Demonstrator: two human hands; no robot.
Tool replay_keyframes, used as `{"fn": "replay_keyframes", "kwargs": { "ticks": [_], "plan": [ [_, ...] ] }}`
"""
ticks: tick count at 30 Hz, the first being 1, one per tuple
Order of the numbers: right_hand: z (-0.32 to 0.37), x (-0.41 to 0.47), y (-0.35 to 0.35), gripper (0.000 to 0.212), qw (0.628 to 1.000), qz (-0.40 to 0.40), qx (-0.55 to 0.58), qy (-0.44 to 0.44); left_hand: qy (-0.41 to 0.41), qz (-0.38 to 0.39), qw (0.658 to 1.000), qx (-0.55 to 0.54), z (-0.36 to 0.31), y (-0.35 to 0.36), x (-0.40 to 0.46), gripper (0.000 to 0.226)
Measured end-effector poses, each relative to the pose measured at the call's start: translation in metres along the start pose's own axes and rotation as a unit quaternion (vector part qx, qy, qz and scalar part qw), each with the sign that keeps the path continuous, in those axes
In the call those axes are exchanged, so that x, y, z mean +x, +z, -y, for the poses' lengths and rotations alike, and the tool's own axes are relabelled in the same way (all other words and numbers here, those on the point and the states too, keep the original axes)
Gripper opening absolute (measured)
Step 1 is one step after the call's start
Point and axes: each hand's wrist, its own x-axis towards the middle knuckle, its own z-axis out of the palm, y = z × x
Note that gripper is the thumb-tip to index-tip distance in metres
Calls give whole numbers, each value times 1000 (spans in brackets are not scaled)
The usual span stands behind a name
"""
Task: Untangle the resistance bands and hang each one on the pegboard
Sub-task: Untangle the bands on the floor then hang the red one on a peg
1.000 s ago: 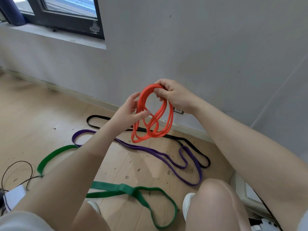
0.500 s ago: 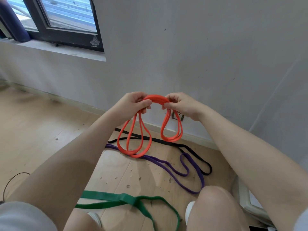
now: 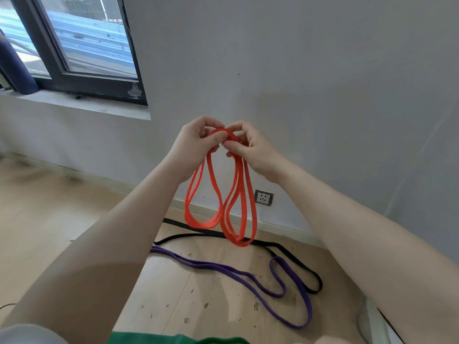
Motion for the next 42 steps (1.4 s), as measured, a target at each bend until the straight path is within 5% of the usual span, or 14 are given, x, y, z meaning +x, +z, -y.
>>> {"fn": "replay_keyframes", "kwargs": {
  "ticks": [10, 22, 32, 36, 42],
  "plan": [
    [49, 91, -54, 15, 995, -76, 61, -21, 49, 31, 994, -88, -45, -8, 107, 20],
    [306, 146, -162, 22, 994, -45, -44, 94, 26, 108, 991, 68, -311, -61, 187, 11],
    [356, 139, -181, 15, 972, 8, -149, 183, 28, 225, 946, 233, -362, -71, 196, 15],
    [364, 142, -183, 18, 981, -30, -89, 171, 31, 155, 964, 212, -368, -68, 203, 14],
    [405, 176, -192, 17, 990, -115, 39, 68, 59, 57, 996, 32, -409, -94, 225, 14]
  ]
}}
